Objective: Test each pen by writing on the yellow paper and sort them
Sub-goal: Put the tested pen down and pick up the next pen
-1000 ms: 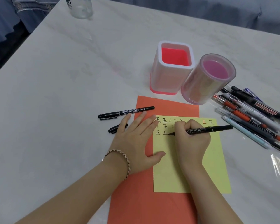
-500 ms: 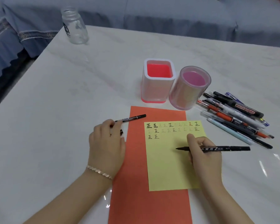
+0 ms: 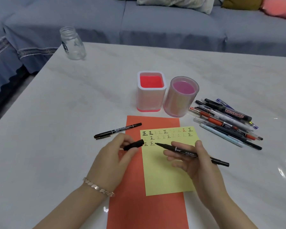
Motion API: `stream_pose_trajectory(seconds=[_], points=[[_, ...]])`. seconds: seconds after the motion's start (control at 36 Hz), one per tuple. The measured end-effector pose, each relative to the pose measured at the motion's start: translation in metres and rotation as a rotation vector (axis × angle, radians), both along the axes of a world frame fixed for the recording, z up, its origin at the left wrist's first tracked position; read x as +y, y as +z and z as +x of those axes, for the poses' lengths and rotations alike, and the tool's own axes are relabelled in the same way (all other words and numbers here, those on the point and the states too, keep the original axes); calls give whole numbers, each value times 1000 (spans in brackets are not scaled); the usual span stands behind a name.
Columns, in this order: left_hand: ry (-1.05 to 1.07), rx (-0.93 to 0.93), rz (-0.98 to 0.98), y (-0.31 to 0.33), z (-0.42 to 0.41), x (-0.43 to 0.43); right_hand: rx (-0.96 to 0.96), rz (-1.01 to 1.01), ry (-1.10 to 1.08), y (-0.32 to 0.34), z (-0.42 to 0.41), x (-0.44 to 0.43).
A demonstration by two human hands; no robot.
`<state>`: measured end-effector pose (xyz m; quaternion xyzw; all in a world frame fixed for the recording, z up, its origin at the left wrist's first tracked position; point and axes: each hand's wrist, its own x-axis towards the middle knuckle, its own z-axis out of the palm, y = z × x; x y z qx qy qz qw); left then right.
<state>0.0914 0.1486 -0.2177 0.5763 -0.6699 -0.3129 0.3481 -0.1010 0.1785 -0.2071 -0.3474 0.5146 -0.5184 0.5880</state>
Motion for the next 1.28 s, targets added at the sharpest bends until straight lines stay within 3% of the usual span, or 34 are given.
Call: stream_pose_trajectory(seconds=[0.36,0.56,0.67,0.75,0.86,0.94,1.0,1.06,1.11,1.19,1.28], points=[[-90,27,-29,19,-15,10,60,-36,5,16,-1,5],[-352,-1,-35,25,-28,6,223,-95,-52,24,3,0],[-451,-16,-13,30,-43,4,218,-131,-108,24,5,-8],[-428,103,162,31,-51,3,252,-175,-65,23,2,-10],[-469,597,750,44,-59,-3,262,-239,36,22,-10,-13],[-544,640,956,48,-63,-13,264,-272,137,23,-19,-16],[-498,551,884,42,-68,-19,298,-223,200,22,-28,-21],[-405,366,662,31,-71,-24,453,-137,285,15,-40,-28],[-274,177,426,20,-68,-28,715,-56,305,3,-56,-36],[-105,-22,143,11,-54,-33,1150,-45,126,-11,-87,-47],[45,-188,-84,5,-33,-40,1466,-47,29,-18,-113,-60]])
